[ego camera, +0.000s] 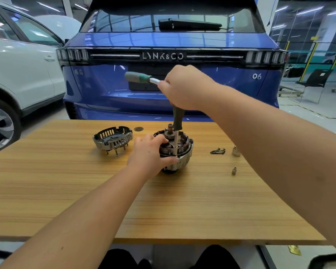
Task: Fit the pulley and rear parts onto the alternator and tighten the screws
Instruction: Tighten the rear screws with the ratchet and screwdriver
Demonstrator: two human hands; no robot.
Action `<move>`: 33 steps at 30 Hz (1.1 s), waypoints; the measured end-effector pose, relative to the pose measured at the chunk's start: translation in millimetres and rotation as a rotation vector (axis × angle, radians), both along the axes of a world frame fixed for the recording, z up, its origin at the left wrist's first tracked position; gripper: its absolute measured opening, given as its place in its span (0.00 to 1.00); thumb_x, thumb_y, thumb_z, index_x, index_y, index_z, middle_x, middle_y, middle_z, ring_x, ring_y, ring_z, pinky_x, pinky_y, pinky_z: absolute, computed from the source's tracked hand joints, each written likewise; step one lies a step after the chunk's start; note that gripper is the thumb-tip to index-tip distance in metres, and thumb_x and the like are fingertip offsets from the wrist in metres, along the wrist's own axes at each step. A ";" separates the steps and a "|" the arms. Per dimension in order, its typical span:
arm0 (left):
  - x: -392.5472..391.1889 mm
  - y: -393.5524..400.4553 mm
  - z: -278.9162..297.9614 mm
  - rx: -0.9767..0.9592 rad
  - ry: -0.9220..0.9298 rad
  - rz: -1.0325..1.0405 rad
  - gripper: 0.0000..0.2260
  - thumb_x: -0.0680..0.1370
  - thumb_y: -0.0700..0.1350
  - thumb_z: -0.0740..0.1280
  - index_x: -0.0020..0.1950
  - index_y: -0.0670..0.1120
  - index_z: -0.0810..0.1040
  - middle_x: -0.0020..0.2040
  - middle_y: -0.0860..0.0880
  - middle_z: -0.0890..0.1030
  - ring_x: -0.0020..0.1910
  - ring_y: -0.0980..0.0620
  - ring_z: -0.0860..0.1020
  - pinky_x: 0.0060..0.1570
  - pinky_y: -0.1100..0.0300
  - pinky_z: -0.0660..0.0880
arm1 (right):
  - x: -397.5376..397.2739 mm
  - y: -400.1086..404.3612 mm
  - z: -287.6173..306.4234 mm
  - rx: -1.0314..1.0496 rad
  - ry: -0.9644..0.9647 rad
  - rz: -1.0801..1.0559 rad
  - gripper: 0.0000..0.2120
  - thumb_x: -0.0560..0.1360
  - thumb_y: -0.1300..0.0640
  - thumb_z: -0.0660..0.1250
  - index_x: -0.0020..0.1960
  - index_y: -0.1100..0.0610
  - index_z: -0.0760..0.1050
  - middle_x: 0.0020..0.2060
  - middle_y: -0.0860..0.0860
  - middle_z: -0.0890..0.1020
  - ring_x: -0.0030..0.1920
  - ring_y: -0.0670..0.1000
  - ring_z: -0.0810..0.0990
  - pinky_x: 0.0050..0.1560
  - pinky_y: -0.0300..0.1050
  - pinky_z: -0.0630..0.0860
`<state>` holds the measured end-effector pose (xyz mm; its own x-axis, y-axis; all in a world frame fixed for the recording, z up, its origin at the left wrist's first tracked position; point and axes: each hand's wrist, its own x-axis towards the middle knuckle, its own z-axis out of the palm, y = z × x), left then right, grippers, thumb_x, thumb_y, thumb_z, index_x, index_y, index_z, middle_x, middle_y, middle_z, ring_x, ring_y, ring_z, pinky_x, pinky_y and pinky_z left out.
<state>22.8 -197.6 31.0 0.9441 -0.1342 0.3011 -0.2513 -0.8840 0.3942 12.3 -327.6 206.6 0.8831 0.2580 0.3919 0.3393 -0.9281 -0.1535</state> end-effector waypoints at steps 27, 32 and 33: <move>0.4 1.9 -2.1 -0.033 -0.003 -0.007 0.30 0.71 0.67 0.72 0.69 0.59 0.69 0.62 0.54 0.71 0.64 0.49 0.63 0.53 0.54 0.66 | -2.6 -10.8 -50.0 -0.179 -0.606 0.125 0.10 0.81 0.60 0.58 0.57 0.57 0.77 0.45 0.52 0.78 0.46 0.56 0.74 0.39 0.50 0.68; 1.9 1.3 -3.7 -0.019 -0.016 0.002 0.30 0.71 0.67 0.72 0.70 0.59 0.70 0.63 0.53 0.71 0.65 0.49 0.63 0.52 0.55 0.65 | -7.2 -9.6 -39.0 -0.229 -0.469 0.065 0.27 0.82 0.37 0.43 0.60 0.53 0.72 0.42 0.47 0.69 0.42 0.53 0.69 0.43 0.48 0.62; 2.2 1.3 -4.0 -0.017 -0.017 0.003 0.30 0.71 0.67 0.72 0.70 0.60 0.69 0.63 0.53 0.71 0.65 0.49 0.63 0.51 0.55 0.65 | -6.5 -10.4 -37.1 -0.200 -0.429 0.075 0.26 0.82 0.37 0.42 0.60 0.51 0.73 0.42 0.47 0.70 0.43 0.53 0.71 0.42 0.48 0.63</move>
<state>25.0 -196.4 27.0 0.9394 -0.1256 0.3189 -0.2549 -0.8780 0.4052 5.8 -338.1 169.6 0.6285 0.4223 0.6531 0.4004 -0.8956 0.1938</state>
